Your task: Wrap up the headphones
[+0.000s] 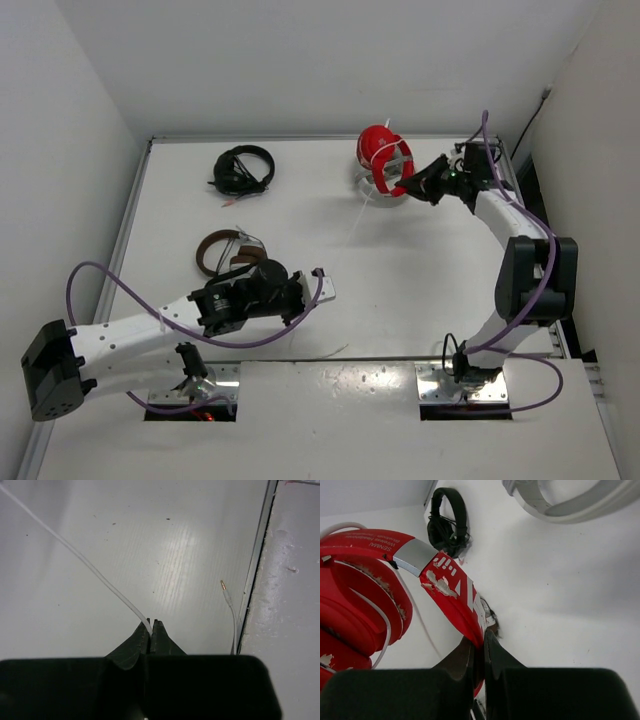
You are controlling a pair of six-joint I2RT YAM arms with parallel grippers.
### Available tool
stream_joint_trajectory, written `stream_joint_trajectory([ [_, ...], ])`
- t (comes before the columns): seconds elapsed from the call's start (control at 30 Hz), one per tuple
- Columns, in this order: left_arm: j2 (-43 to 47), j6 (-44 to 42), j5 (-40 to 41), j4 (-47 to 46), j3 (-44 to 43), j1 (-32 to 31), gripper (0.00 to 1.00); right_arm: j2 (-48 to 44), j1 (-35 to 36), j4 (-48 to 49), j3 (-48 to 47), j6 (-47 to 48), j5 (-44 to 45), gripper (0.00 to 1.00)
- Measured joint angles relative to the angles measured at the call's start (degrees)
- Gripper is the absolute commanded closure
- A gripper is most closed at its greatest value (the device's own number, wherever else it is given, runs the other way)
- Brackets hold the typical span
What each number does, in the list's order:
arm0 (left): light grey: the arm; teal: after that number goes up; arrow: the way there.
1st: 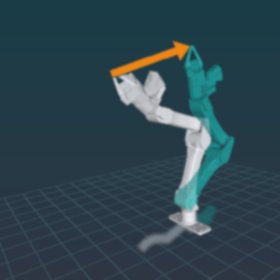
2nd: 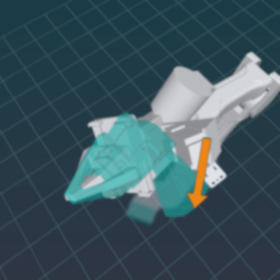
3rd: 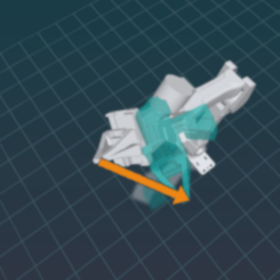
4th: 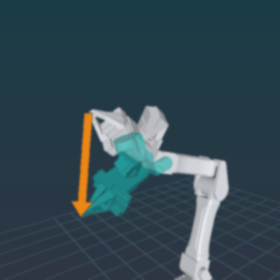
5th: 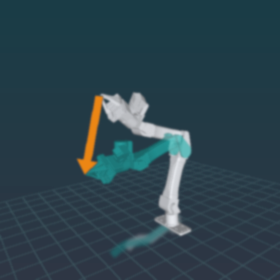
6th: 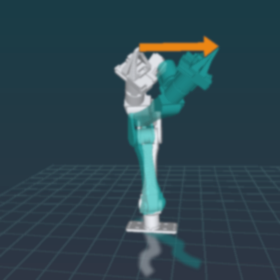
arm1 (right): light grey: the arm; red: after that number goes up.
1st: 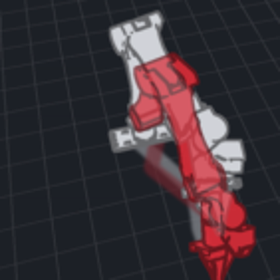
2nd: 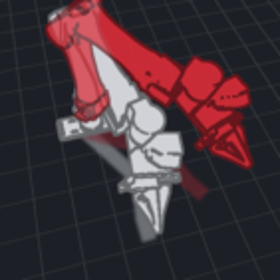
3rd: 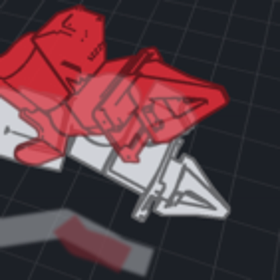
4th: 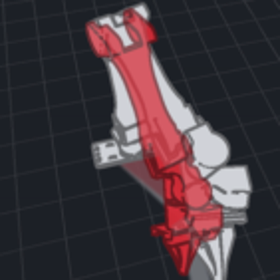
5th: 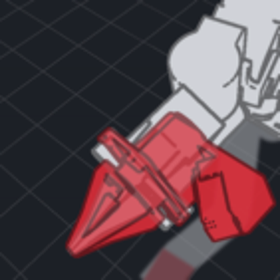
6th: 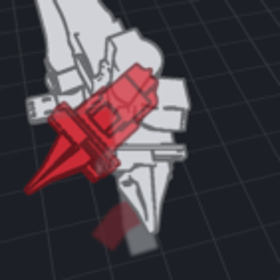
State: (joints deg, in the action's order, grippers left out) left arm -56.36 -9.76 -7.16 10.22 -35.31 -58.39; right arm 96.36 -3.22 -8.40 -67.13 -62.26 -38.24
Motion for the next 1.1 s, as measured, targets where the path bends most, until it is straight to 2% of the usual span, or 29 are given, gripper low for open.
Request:
stream_joint_trajectory([
  [0.1,-0.3,0.0,-0.3,-0.1,0.0,-0.2,1.0,0.4,-0.2,-1.0,0.8,-0.4,0.2,1.0],
  [0.23,-0.3,-0.1,-0.3,1.2,-1.9,-0.3,1.0,0.5,0.4,-6.3,-2.4,6.3,4.7,1.0],
  [0.5,0.1,-1.0,1.4,3.5,-13.6,-0.5,1.0,-0.6,2.9,-11.4,-6.1,20.0,16.3,1.0],
  [0.6,0.1,-2.0,2.5,4.3,-18.1,-0.5,1.0,-2.4,6.9,-13.7,-6.1,26.9,26.1,1.0],
  [0.73,-0.7,-3.6,5.3,3.5,-23.1,-0.4,1.0,-6.6,14.6,-13.6,-4.5,36.1,35.0,1.0],
  [0.93,-3.1,-4.8,9.2,1.0,-24.6,3.8,1.0,-15.3,23.4,-11.6,2.2,49.7,40.7,1.0],
  [1.1,-6.1,-5.9,14.6,-2.3,-24.4,8.4,1.0,-21.9,24.7,-11.7,7.0,58.2,40.6,1.0],
])
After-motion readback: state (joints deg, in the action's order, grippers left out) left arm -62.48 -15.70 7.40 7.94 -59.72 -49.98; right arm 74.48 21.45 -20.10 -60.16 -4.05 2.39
